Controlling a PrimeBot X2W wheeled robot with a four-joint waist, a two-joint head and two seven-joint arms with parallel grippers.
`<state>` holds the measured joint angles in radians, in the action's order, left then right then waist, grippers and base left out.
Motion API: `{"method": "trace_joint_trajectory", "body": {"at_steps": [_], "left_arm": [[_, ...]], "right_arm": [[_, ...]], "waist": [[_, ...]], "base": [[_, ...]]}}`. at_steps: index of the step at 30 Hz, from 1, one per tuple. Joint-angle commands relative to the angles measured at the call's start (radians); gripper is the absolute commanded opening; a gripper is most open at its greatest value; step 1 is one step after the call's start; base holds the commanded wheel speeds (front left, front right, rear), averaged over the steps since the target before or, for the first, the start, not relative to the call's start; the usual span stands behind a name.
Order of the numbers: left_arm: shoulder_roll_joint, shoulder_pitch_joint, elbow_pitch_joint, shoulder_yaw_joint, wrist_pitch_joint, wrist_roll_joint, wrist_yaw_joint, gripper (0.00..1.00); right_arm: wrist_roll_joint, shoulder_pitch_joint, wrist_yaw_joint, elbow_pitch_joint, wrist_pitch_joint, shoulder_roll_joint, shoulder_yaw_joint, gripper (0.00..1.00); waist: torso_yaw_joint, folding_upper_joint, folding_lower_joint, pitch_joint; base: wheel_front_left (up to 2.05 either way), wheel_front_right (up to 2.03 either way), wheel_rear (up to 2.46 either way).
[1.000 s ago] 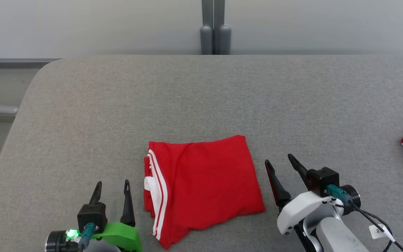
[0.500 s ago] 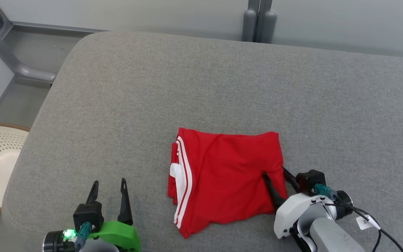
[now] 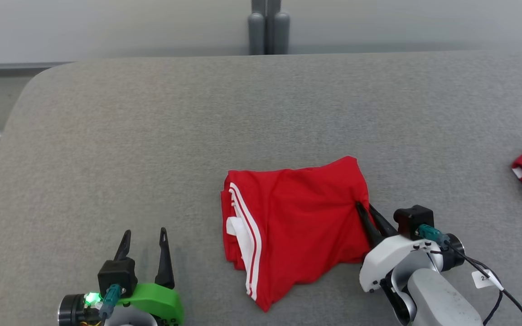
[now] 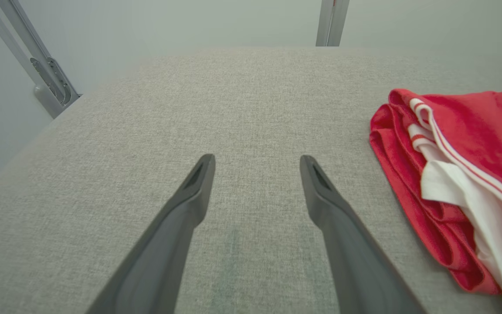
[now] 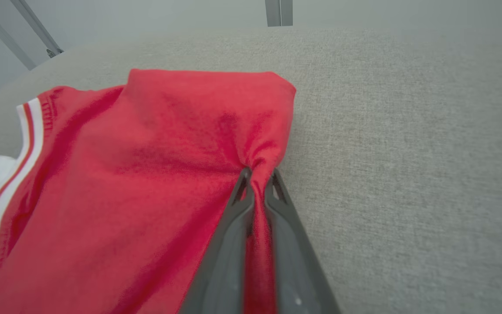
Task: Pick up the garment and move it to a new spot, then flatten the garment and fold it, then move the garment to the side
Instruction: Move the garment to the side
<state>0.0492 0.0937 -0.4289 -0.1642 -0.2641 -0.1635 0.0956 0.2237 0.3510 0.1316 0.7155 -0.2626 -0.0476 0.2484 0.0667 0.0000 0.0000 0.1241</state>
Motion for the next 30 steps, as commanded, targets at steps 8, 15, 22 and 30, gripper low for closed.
{"method": "trace_joint_trajectory", "body": {"at_steps": [8,15,22,30], "left_arm": [[0.004,0.031,-0.008,-0.011,0.0,0.01,-0.004,1.0],[0.004,0.041,-0.013,-0.024,0.0,0.013,-0.008,1.0],[0.004,0.055,-0.016,-0.05,0.0,0.012,-0.012,1.0],[0.004,0.076,-0.017,-0.054,0.0,0.025,-0.014,1.0]], "right_arm": [[-0.009,-0.02,-0.002,-0.027,-0.003,-0.005,-0.024,0.0],[0.02,-0.032,-0.002,-0.046,-0.002,-0.003,-0.016,0.0],[0.022,-0.042,-0.002,-0.073,-0.002,-0.004,-0.019,0.0],[0.0,0.044,-0.002,-0.098,-0.003,-0.004,-0.011,0.0]], "waist": [[-0.385,0.0,0.0,-0.029],[-0.547,0.0,0.0,-0.021],[-0.607,0.0,0.0,-0.006],[-0.589,0.0,0.0,0.034]], "base": [[0.0,0.0,0.0],[0.0,0.0,0.0],[0.0,0.0,0.0],[0.0,0.0,0.0]]}}
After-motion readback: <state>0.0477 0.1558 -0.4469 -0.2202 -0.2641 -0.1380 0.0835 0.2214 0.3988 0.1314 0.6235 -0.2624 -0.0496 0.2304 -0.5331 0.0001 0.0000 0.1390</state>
